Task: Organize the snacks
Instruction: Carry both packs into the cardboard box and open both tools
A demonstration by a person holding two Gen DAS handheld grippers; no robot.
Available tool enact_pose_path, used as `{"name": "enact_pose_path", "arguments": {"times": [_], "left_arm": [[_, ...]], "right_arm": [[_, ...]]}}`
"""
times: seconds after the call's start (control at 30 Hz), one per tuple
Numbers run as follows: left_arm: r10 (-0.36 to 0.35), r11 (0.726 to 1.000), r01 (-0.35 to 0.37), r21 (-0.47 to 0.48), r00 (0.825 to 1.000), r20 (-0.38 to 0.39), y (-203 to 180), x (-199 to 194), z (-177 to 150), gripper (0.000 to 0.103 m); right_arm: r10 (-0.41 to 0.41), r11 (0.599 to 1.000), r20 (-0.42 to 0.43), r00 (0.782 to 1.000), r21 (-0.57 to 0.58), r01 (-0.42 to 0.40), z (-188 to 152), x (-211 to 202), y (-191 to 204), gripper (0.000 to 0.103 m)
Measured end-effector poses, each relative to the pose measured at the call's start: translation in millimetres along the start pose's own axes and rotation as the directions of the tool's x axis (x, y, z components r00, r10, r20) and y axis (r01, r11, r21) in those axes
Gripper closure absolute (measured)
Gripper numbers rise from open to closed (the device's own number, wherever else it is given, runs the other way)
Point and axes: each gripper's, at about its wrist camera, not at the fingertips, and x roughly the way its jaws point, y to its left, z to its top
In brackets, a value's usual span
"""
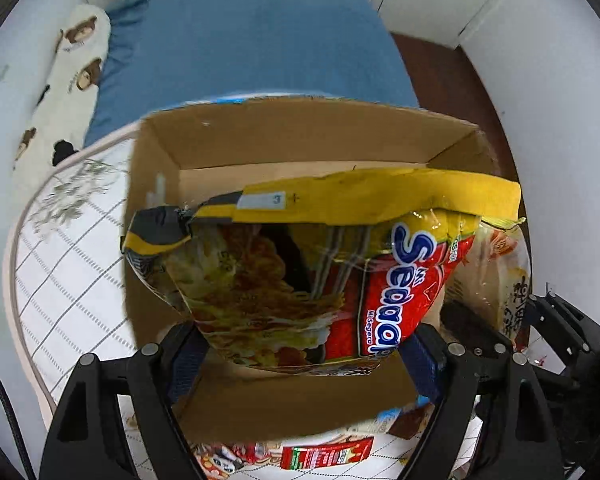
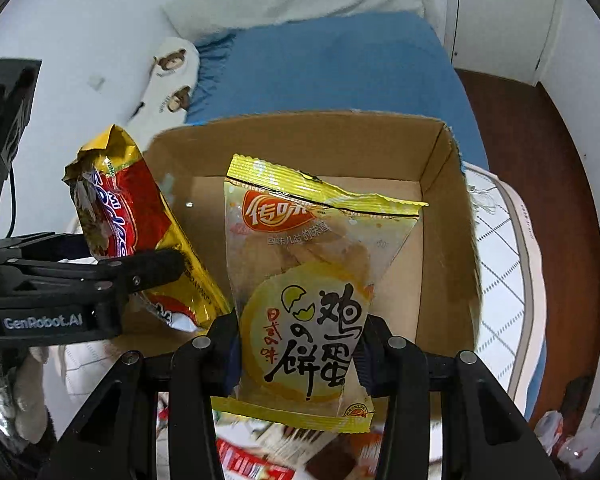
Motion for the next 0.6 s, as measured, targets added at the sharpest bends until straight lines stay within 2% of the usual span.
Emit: {"name": "enact_pose_path", "arguments": {"times": [0.17,0.2,0.23,0.3,0.37,0.43,0.6], "left_arm": [[0.015,1.0,-0.015,0.005,0.998,-0.068,-4.3,30.5,31.7,0.018],[0.013,1.0,-0.013,-0.001,0.997,-0.074,-3.8,37.0,38.6,0.018],[0.027,1.0,-0.027,-0.001,0.997,-0.077,-4.1,44.7,45.5,0.018],[0.072,0.997,-0.072,0.003,0.994,-0.083,-5.9,54.8,52.6,0.017],[0.097,0.995,-0.097,0.004,0.993,-0.061,-8.1,58.6,54.6,0.017],[0.082,0.997,-0.082,0.013,0.996,-0.043,-7.3,57.8,53.4,0.014],[0.088,0.996,-0.088,-0.018,0.996,0.022,-2.4,42.7,46.1,0.014]], "right_arm": [[-0.008,1.0,-0.041,0.999,0.005,0.008,24.2,42.6,-14.1,0.056],[-0.01,1.0,-0.058,0.998,0.009,0.01,31.0,52.1,-17.0,0.053],[-0.017,1.0,-0.072,0.997,0.009,0.018,35.6,58.6,-19.0,0.033],[-0.04,0.999,-0.088,0.995,-0.009,0.039,44.5,70.1,-20.3,0.007],[-0.05,0.999,-0.093,0.994,-0.013,0.049,47.8,76.3,-22.8,0.007],[-0.06,0.998,-0.089,0.994,-0.006,0.06,50.7,78.4,-25.9,0.007],[-0.085,0.996,-0.069,0.994,0.002,0.085,52.5,72.5,-27.7,0.007]]}}
